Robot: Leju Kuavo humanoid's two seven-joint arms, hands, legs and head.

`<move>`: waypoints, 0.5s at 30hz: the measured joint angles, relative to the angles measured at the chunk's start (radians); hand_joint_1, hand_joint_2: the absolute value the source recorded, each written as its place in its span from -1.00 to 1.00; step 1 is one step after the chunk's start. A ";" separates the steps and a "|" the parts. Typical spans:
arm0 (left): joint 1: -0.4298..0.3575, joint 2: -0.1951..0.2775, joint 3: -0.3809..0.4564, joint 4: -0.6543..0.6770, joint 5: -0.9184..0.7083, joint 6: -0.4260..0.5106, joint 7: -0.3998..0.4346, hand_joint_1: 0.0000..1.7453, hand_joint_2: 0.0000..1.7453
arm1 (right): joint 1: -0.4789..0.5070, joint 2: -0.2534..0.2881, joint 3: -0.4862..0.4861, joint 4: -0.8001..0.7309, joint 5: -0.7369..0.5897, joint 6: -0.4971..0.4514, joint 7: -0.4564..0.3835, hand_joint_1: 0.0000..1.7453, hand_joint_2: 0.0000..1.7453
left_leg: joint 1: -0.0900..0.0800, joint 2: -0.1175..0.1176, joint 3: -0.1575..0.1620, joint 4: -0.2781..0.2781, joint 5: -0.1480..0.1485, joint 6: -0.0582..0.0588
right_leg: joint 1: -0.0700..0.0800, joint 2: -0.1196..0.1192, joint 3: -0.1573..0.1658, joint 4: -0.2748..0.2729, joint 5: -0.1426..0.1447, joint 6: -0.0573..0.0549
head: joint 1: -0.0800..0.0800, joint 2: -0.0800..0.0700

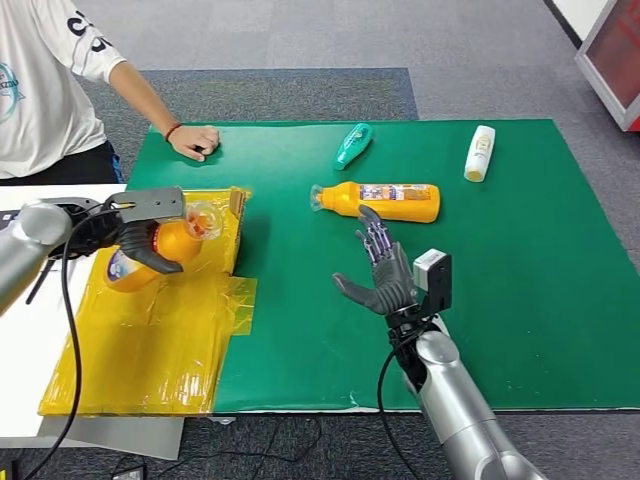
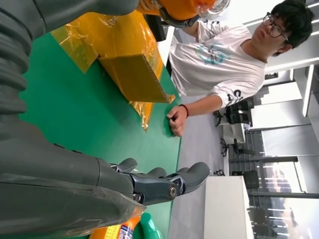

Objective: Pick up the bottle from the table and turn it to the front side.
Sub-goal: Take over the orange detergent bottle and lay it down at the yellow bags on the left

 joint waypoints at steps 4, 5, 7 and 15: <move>-0.013 -0.001 -0.035 -0.012 -0.038 0.020 0.012 1.00 1.00 | 0.001 0.000 0.000 0.000 0.005 -0.001 0.002 -1.00 1.00 | 0.000 0.000 0.000 0.000 0.000 0.000 | 0.000 0.000 0.000 0.000 0.000 0.000 | 0.000 0.000; -0.015 -0.002 -0.044 -0.017 -0.041 0.020 0.015 1.00 1.00 | 0.001 0.000 0.000 0.000 0.007 -0.001 0.003 -1.00 1.00 | 0.000 0.000 0.000 0.000 0.000 0.000 | 0.000 0.000 0.000 0.000 0.000 0.000 | 0.000 0.000; -0.020 -0.003 -0.058 -0.025 -0.044 0.020 0.017 1.00 1.00 | 0.002 0.000 0.000 0.000 0.010 -0.001 0.003 -1.00 1.00 | 0.000 0.000 0.000 0.000 0.000 0.000 | 0.000 0.000 0.000 0.000 0.000 0.000 | 0.000 0.000; -0.027 -0.006 -0.090 -0.082 0.006 0.041 0.012 1.00 1.00 | 0.003 0.000 0.000 0.001 0.028 -0.009 0.003 -1.00 1.00 | 0.000 0.000 -0.001 0.000 0.000 0.000 | 0.000 0.000 0.000 0.000 0.000 0.000 | 0.000 0.000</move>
